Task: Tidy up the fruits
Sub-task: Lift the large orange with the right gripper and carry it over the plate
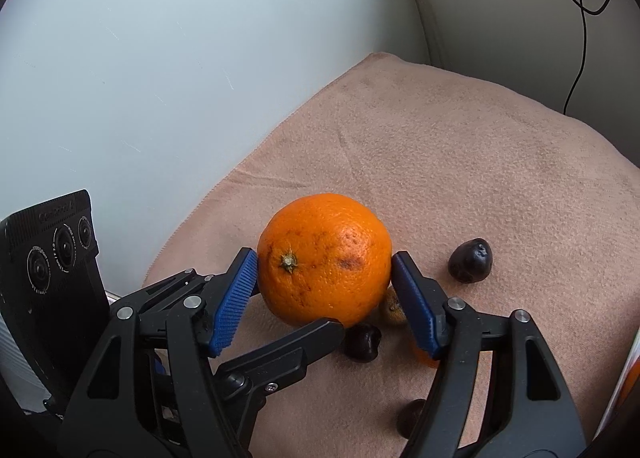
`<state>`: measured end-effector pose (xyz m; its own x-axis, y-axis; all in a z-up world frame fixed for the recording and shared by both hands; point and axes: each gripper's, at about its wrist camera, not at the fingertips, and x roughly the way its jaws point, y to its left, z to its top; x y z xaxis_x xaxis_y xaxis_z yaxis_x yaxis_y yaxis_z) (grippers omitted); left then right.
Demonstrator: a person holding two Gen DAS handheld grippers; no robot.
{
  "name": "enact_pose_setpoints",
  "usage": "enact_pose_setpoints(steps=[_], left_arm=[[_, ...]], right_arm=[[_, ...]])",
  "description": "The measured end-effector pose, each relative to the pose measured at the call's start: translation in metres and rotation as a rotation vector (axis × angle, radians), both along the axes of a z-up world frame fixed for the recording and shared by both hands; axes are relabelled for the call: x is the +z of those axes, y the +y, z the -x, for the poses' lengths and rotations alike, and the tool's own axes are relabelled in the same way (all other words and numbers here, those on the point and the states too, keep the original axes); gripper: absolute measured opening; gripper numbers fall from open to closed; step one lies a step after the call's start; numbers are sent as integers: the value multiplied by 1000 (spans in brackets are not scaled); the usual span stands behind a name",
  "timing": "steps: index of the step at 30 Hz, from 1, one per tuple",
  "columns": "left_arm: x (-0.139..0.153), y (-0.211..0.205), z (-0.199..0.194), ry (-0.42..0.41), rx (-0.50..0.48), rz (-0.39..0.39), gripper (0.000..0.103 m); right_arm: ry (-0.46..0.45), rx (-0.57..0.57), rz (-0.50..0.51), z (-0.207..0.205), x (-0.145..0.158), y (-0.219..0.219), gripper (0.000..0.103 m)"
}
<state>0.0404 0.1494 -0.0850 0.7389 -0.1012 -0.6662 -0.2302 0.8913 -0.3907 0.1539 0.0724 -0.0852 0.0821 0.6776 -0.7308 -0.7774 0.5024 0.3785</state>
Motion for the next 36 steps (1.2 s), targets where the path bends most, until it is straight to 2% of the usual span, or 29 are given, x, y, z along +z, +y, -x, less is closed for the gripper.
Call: enact_pose_setpoints(steps=[15,36], left_arm=[[27,-48,-10,-49,-91,-37,63],[58,-149,-62,-108,-314,-78,63]], right_arm=[[-30,-90,-48,-1,21,-57,72],[-86,-306,-93,-25,61,-184,72]])
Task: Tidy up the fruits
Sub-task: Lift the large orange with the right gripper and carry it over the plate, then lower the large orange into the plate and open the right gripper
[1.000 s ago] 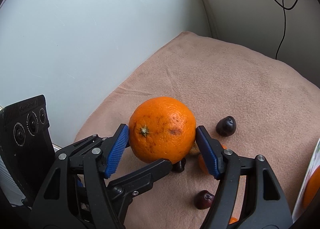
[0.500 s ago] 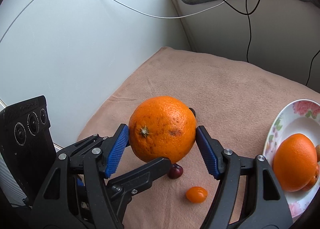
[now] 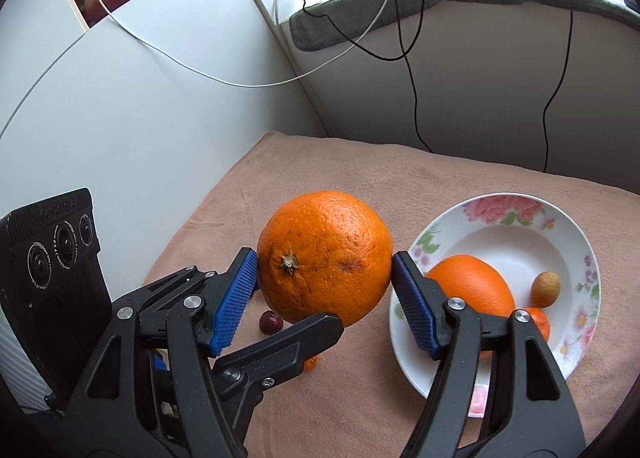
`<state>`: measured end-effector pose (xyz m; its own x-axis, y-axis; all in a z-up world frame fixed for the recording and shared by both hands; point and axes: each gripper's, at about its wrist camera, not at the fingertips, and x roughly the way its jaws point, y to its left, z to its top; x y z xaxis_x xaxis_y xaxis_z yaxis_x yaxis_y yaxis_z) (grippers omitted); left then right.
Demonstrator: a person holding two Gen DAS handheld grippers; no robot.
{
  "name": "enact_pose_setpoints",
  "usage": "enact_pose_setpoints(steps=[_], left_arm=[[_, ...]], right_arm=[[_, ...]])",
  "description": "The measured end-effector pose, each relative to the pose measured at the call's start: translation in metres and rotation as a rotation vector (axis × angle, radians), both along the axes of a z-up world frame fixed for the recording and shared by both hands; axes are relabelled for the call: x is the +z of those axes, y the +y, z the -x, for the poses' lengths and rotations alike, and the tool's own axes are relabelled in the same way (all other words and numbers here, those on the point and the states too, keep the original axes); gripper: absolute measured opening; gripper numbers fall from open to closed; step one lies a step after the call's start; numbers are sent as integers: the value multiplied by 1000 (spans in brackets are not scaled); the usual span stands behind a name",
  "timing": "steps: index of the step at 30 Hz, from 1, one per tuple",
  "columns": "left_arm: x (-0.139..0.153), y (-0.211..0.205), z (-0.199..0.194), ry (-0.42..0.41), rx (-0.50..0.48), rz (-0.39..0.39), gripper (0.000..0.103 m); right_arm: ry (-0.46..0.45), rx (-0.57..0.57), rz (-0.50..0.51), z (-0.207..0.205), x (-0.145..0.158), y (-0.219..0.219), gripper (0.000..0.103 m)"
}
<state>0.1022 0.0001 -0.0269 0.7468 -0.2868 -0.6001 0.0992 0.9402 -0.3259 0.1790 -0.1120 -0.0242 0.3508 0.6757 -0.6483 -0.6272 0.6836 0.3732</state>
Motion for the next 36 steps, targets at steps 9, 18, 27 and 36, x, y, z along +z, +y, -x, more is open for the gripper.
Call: enact_pose_setpoints(steps=[9,18,27,36], left_arm=[[5,-41,-37,7,-79,-20,63],[-3,-58,-56,40,-115,-28,63],[-5,-66,-73,60,-133,-30,63],[-9,-71,-83,67,-153,-31,63]], right_arm=[[23,-102,-30,-26,4,-47,72],[64,-143,-47,-44,-10,-70,72],[115,-166,-79,-62,-18,-80,72],[132,-207,-30,-76,-29,-80,73]])
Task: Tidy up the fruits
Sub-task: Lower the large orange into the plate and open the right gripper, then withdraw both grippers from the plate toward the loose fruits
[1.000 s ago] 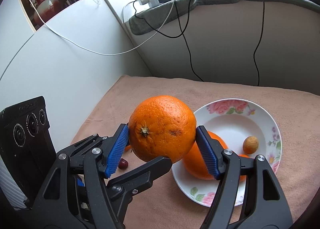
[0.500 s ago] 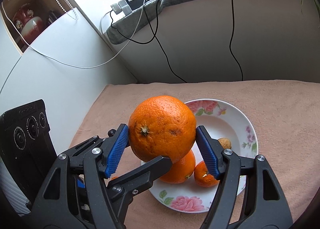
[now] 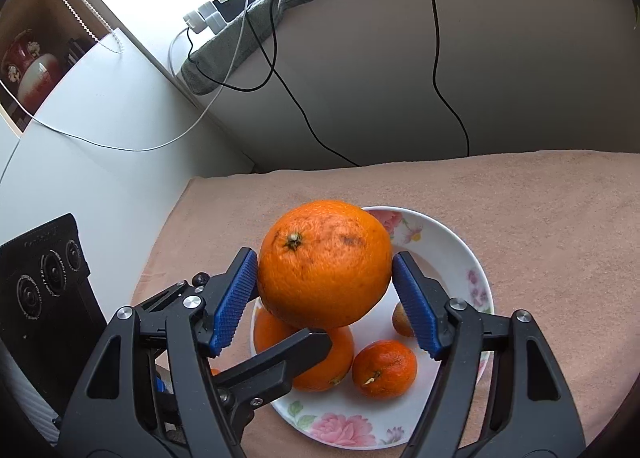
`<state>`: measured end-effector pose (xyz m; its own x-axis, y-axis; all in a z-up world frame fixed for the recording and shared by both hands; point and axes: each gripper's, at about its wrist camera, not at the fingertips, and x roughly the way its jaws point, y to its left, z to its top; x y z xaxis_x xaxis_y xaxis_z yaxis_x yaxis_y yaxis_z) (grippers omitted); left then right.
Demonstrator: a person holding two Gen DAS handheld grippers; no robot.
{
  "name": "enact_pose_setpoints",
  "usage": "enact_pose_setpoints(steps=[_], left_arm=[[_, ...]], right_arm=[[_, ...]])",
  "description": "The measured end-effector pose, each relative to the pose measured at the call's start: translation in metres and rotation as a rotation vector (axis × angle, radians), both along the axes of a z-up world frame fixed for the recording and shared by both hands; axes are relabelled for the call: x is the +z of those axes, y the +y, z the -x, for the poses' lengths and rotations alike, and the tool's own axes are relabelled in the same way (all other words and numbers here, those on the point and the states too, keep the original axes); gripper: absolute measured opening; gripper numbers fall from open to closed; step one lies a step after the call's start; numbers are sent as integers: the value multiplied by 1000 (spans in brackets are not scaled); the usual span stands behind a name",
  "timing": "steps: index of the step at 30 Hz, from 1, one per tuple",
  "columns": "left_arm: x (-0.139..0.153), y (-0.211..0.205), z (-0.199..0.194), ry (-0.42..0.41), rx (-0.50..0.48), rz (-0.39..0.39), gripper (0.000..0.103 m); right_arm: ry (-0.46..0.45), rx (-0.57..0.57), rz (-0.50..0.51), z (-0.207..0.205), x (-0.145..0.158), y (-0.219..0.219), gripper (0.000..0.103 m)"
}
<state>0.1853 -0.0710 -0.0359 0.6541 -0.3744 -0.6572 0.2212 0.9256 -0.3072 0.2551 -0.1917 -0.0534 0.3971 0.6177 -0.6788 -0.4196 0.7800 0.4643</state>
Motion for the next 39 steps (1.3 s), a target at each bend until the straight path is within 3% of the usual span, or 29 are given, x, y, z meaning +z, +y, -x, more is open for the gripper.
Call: enact_pose_setpoints(steps=[20,39], left_arm=[[9,10,20,-35,20,-37,63],[15,21,43,-50,45,-49,68]], right_arm=[[-62,-29,1,15,13,-7,82],[-101,-82,-29,33,18,-18,82]])
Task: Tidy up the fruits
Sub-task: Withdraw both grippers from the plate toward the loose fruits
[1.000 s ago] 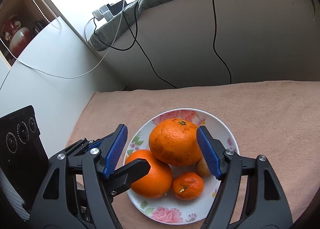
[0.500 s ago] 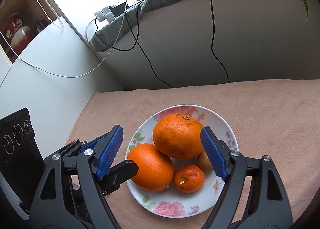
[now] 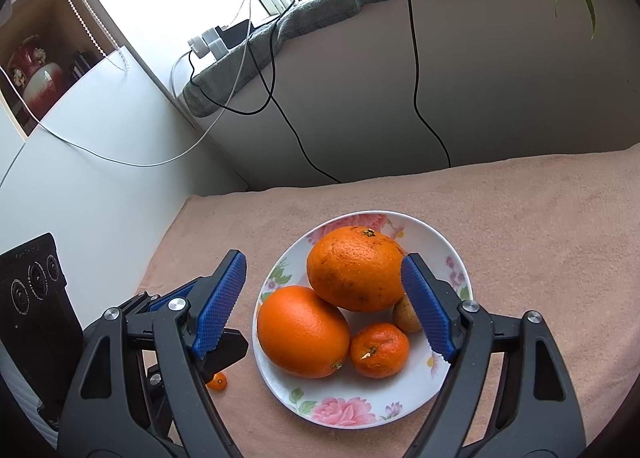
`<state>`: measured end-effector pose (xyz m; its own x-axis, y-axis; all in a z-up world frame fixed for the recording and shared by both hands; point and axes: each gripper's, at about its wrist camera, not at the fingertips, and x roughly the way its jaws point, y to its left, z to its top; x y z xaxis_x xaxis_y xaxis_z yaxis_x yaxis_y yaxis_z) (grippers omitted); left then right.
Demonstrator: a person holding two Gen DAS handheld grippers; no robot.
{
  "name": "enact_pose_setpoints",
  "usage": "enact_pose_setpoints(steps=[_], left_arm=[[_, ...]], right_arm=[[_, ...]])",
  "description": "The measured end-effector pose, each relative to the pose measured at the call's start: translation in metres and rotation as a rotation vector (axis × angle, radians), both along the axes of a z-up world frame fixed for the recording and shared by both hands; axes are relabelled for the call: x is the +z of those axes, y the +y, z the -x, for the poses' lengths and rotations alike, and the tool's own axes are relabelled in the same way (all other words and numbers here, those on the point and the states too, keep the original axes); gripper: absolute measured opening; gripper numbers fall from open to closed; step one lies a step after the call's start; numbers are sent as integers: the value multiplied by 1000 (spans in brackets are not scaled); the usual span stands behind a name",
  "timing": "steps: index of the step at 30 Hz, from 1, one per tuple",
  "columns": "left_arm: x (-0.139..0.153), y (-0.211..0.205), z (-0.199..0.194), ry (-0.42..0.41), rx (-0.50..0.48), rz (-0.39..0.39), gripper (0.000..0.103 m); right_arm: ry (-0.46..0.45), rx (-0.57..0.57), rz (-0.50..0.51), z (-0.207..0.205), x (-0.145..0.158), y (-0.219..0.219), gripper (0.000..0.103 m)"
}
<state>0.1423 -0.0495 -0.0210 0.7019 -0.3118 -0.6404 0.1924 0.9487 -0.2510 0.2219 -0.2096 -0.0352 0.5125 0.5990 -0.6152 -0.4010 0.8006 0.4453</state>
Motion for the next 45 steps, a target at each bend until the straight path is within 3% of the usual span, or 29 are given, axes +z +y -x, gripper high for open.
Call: enact_pose_setpoints(steps=[8,9,11,14,26,37,42,45], left_arm=[[3,6,18,-29,13,-23,68],[2,8,21,-30,16,-27,68],[2,12,26,-29,25,-28,68],[1,19,35,-28,42,-30,75],[-8,51,73,-9,124,-34,78],[-40,90,118,55,216,-17,78],[-53,109,127,84,254,26,76],[-58,116,125,97,255,68,64]], right_arm=[[-61,-3,23,17,2,0,83],[-68,-4,32,19,2,0,84],[-86,-13,42,26,3,0,98],[-103,-12,73,35,5,3,99],[-170,8,213,82,0,20,99],[-213,86,182,122,-6,33,99],[-209,150,188,133,-13,54,99],[-205,194,196,137,-20,71,99]])
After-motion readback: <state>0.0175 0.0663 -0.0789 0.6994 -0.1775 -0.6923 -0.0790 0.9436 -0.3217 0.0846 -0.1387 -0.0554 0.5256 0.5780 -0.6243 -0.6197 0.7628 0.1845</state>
